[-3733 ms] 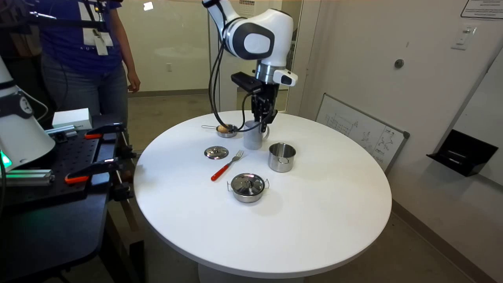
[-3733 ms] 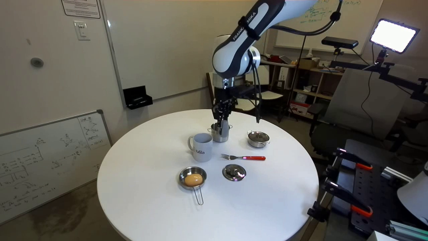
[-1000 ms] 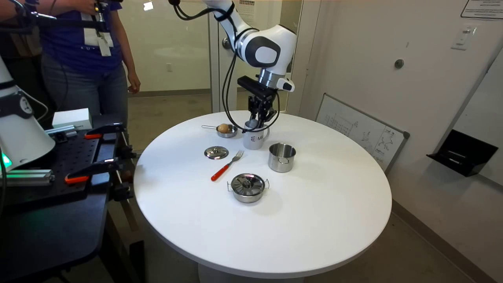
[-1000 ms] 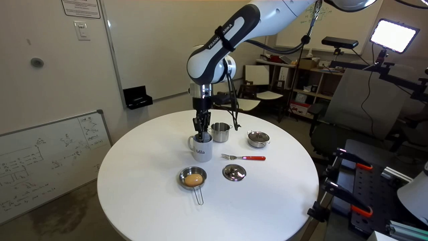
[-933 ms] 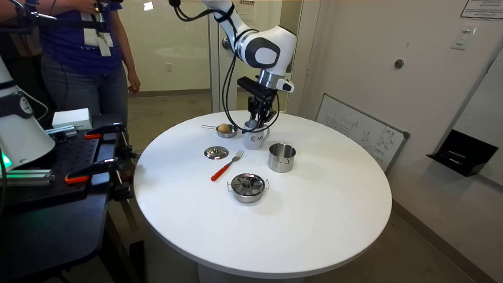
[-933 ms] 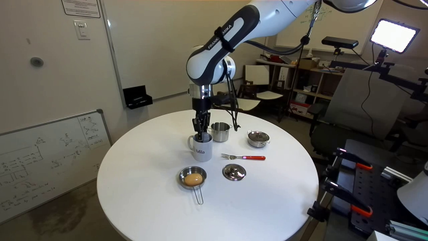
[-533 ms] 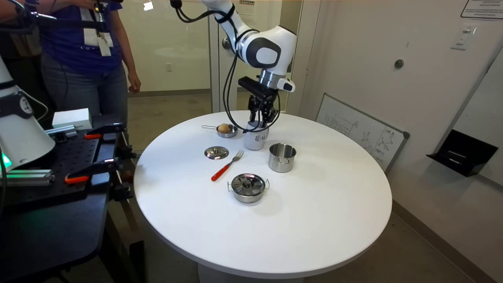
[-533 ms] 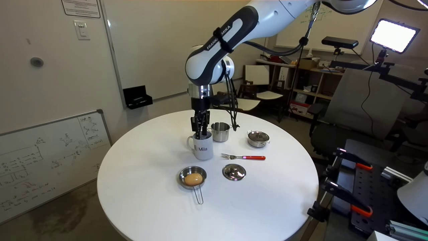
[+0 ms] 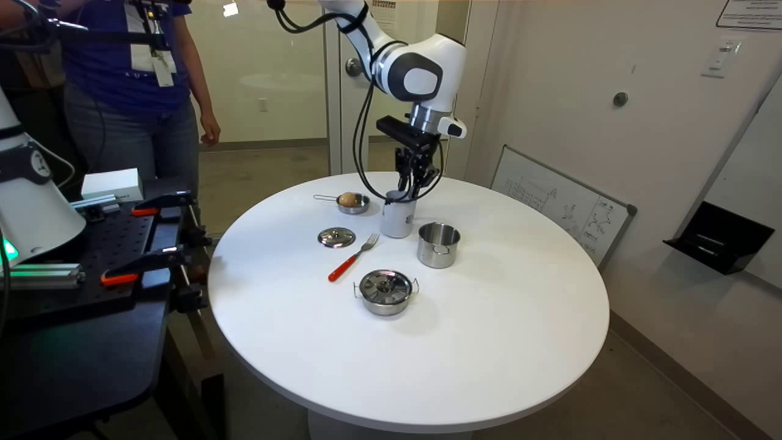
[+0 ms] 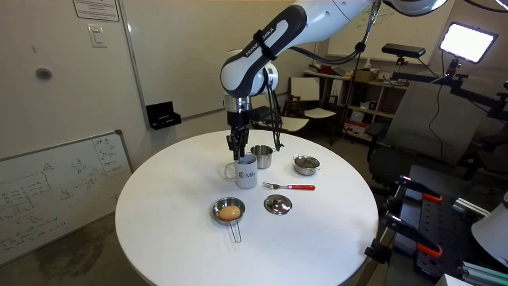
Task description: Put the salt and pepper shaker in the mug
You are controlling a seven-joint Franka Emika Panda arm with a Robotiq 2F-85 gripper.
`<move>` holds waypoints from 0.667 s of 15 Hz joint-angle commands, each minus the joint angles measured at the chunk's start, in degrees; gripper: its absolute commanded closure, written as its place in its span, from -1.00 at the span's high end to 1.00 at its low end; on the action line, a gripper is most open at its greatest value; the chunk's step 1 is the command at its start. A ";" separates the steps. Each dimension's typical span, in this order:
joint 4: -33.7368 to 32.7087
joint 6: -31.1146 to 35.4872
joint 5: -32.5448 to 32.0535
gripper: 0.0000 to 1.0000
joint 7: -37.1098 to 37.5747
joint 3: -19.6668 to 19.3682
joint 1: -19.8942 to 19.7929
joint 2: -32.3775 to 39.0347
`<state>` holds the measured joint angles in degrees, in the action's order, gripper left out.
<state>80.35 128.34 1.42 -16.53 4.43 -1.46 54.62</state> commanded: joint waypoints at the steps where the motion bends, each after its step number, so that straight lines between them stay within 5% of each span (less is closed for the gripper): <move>1: -0.66 -0.61 -1.57 0.16 1.80 -0.82 0.68 -1.16; 6: 1.20 0.66 -1.83 0.92 1.73 -0.86 0.47 -4.33; 10: 2.52 2.09 -2.26 1.00 3.21 -1.84 0.43 -7.00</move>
<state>80.29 128.92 0.40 -15.70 3.73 -1.45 50.57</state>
